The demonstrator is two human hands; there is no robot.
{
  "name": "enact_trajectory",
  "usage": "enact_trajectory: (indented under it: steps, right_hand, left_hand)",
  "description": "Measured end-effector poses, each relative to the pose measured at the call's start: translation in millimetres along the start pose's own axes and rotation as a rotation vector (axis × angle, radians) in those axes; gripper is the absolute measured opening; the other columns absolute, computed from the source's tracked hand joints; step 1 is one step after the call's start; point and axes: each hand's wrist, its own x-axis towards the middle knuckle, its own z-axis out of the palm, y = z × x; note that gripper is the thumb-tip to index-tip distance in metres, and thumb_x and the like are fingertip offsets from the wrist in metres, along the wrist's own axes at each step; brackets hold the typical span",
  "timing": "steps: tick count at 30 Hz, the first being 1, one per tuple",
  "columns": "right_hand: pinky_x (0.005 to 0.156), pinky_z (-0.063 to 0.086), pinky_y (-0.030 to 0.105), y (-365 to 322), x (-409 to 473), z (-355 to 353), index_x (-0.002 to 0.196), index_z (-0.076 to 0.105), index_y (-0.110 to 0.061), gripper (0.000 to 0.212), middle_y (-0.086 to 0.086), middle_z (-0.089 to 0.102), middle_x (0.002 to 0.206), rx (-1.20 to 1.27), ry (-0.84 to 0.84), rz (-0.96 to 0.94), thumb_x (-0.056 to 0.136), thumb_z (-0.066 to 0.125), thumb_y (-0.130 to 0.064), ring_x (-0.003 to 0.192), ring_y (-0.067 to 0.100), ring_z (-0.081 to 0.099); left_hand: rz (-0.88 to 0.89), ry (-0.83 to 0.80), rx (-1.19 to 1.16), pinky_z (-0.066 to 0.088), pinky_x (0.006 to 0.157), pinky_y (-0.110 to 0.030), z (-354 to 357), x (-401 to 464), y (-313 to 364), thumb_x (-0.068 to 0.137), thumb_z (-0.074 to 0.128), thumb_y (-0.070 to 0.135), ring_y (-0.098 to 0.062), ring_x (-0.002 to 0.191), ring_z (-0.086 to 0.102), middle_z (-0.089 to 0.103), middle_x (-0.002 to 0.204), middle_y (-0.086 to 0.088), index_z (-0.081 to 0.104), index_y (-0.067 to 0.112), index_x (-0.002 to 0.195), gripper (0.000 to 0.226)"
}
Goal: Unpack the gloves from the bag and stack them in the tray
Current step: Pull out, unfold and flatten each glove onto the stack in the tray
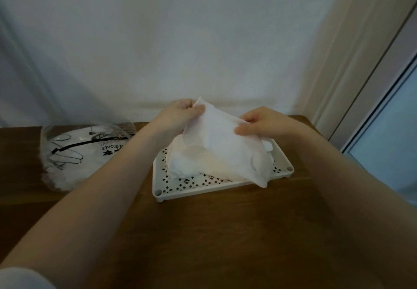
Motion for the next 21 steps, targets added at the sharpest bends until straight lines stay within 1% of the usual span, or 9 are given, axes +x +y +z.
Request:
enact_trajectory:
  steps: [3,7,10,12,14,15,17,19,21]
  right_hand:
    - [0.064,0.047,0.022,14,13,-13,0.080,0.068,-0.015,0.010,0.000,0.066,0.078,0.027,0.114,0.000,0.088,0.063,-0.020,0.069,0.010,0.060]
    - [0.067,0.046,0.023,12,31,-35,0.079,0.065,-0.015,0.012,-0.003,0.062,0.077,0.096,0.468,-0.102,0.089,0.059,-0.013,0.073,0.011,0.057]
    - [0.075,0.047,0.024,6,30,-46,0.086,0.067,-0.017,0.012,-0.003,0.064,0.086,0.028,0.633,-0.207,0.088,0.058,-0.010,0.083,0.012,0.058]
    - [0.072,0.043,0.015,7,22,-37,0.087,0.066,-0.019,0.014,-0.008,0.062,0.084,-0.057,0.588,-0.259,0.086,0.059,-0.007,0.080,0.007,0.056]
    - [0.067,0.042,0.017,14,14,-16,0.088,0.065,-0.019,0.010,-0.013,0.058,0.082,-0.141,0.456,-0.252,0.087,0.061,-0.009,0.076,0.002,0.051]
    - [0.068,0.042,0.019,20,12,-4,0.089,0.063,-0.020,0.009,-0.013,0.057,0.085,-0.219,0.382,-0.247,0.087,0.062,-0.012,0.078,0.003,0.051]
    - [0.085,0.042,0.021,30,10,19,0.092,0.060,-0.025,0.008,-0.010,0.059,0.101,-0.398,0.237,-0.242,0.088,0.063,-0.018,0.093,0.006,0.052]
    - [0.097,0.037,0.023,35,9,36,0.097,0.060,-0.024,0.008,-0.007,0.058,0.117,-0.447,0.139,-0.204,0.089,0.061,-0.021,0.108,0.009,0.050]
    - [0.096,0.038,0.025,35,7,46,0.102,0.059,-0.021,0.010,-0.005,0.058,0.122,-0.431,0.111,-0.147,0.092,0.057,-0.022,0.111,0.013,0.051]
  left_hand:
    - [0.040,0.054,0.022,0.046,0.057,-0.022,-2,14,6,0.094,0.054,0.019,-0.009,0.053,0.056,0.060,0.064,0.001,0.058,0.013,0.077,0.019]
    - [0.162,0.087,0.077,0.052,0.078,-0.026,1,28,25,0.093,0.055,0.019,-0.013,0.079,0.062,0.066,0.087,-0.001,0.061,0.012,0.090,0.010]
    - [0.340,0.112,0.102,0.050,0.074,-0.021,1,31,30,0.092,0.056,0.014,-0.005,0.073,0.058,0.062,0.077,0.006,0.058,0.017,0.084,0.009]
    - [0.409,0.049,0.129,0.049,0.072,-0.023,-4,30,20,0.091,0.055,0.007,-0.010,0.075,0.056,0.058,0.079,-0.002,0.054,0.016,0.084,0.011]
    - [0.420,-0.040,0.190,0.050,0.075,-0.032,-10,27,1,0.089,0.055,0.005,-0.017,0.078,0.057,0.058,0.084,-0.008,0.054,0.024,0.084,0.019]
    - [0.417,-0.070,0.268,0.051,0.077,-0.038,-13,26,-9,0.088,0.055,0.008,-0.020,0.080,0.059,0.060,0.087,-0.007,0.053,0.032,0.081,0.026]
    - [0.402,-0.133,0.490,0.051,0.083,-0.044,-19,20,-25,0.088,0.055,0.008,-0.021,0.089,0.063,0.066,0.095,-0.002,0.050,0.037,0.075,0.032]
    - [0.397,-0.176,0.700,0.050,0.089,-0.038,-22,15,-35,0.090,0.050,0.000,-0.017,0.102,0.061,0.066,0.104,0.003,0.045,0.031,0.072,0.035]
    - [0.407,-0.190,0.846,0.046,0.090,-0.031,-23,12,-40,0.085,0.041,-0.011,-0.018,0.110,0.057,0.064,0.112,0.002,0.040,0.026,0.065,0.042]
